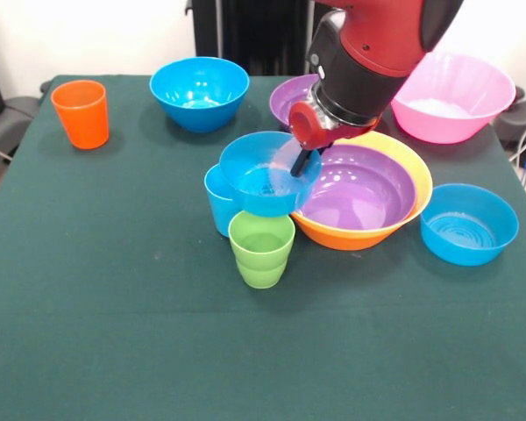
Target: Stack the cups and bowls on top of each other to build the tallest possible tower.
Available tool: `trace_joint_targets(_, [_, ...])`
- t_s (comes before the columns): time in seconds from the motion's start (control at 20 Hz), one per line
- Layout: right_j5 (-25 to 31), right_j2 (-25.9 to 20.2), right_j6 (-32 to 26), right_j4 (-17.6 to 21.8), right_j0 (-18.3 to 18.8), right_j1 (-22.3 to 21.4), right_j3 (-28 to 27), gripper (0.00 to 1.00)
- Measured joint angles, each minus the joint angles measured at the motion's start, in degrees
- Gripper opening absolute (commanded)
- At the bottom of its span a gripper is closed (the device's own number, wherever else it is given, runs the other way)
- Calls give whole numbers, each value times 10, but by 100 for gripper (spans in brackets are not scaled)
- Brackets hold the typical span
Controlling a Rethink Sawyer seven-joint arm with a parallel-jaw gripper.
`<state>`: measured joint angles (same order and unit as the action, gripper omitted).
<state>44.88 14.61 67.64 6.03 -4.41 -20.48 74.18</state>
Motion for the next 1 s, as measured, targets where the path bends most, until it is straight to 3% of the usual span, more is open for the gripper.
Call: trace_joint_targets(1.0, [0, 2, 78, 0, -14, 0, 0, 0])
